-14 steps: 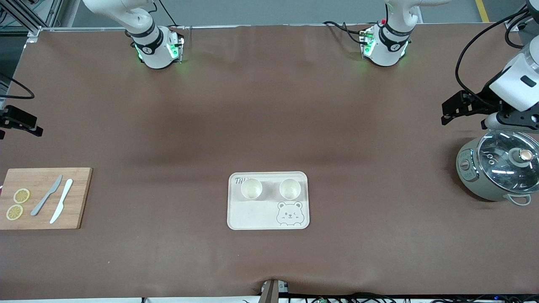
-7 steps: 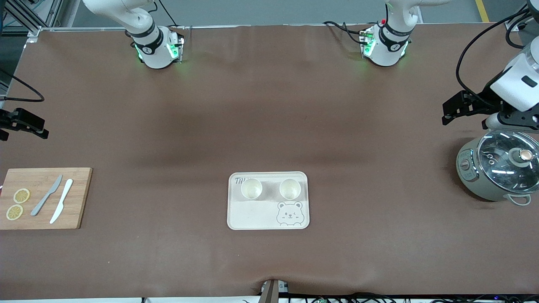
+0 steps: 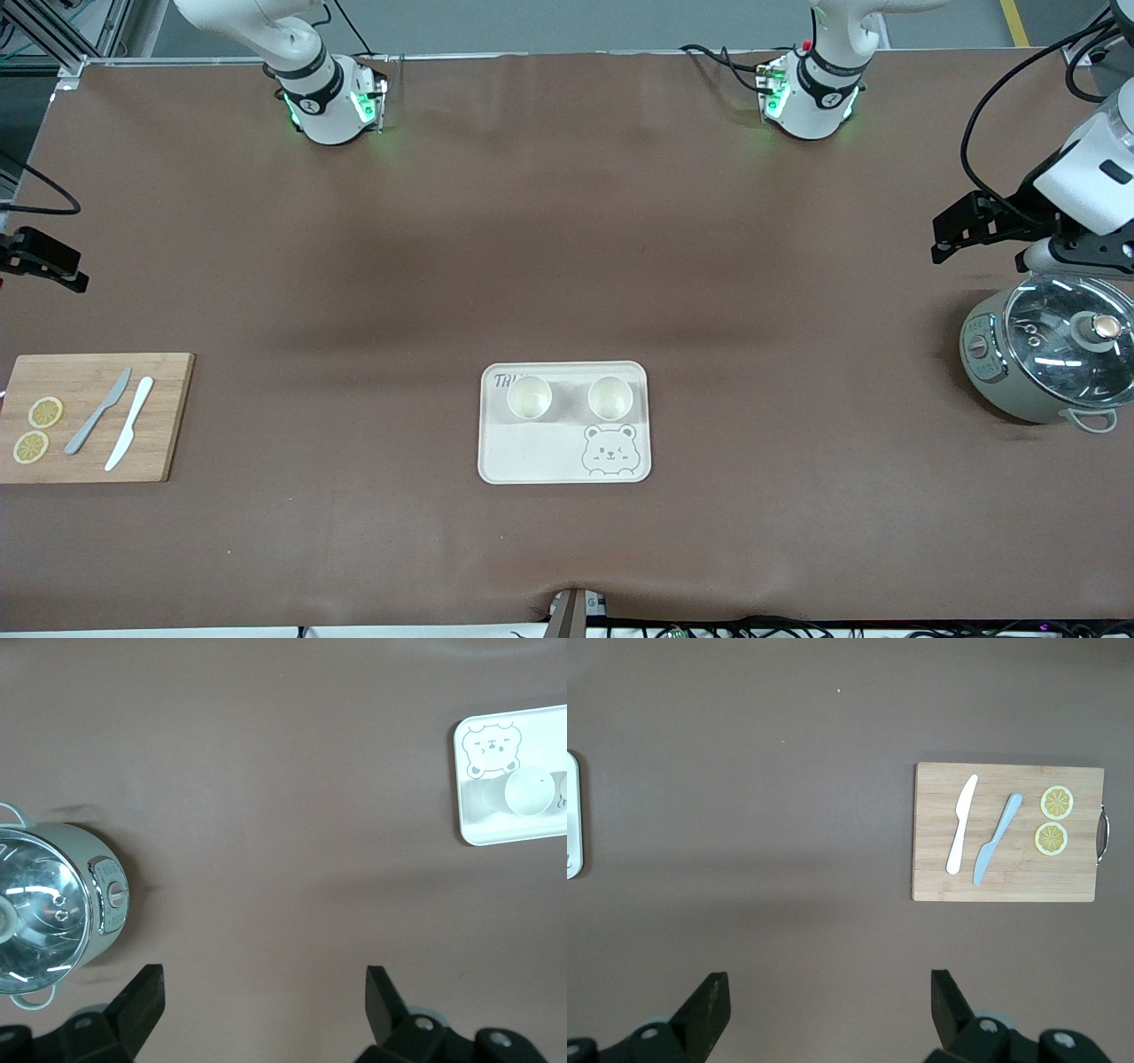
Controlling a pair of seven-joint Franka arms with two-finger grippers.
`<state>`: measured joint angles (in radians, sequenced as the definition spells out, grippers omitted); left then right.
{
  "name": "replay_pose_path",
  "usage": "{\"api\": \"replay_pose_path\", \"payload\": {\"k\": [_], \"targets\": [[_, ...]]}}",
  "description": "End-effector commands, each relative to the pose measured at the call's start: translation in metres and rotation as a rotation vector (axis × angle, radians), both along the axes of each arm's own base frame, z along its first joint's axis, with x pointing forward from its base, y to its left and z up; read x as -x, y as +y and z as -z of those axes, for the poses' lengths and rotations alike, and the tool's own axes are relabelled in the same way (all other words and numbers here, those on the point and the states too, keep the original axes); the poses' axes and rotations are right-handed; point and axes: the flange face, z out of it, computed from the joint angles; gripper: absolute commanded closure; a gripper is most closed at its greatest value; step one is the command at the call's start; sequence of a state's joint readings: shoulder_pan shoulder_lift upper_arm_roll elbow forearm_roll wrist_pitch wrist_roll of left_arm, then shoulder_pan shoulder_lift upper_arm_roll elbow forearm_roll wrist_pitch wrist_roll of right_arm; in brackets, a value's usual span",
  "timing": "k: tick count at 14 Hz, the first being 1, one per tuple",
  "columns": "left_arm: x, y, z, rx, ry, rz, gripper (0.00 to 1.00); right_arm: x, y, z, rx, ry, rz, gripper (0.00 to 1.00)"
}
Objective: Place white IKEA cup upright on tray with both arms
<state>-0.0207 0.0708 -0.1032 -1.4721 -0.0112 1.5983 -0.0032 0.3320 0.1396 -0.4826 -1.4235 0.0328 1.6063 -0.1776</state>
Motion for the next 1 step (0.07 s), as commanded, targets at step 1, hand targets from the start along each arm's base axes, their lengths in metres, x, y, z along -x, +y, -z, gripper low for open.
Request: {"api": "replay_pose_path", "payload": {"k": [1], "targets": [[0.0021,0.0018,-0.0040,-0.024,0.000,0.003,0.00,0.0018,-0.0046,-0.0065,0.007,-0.011,0.015,0.00]]}}
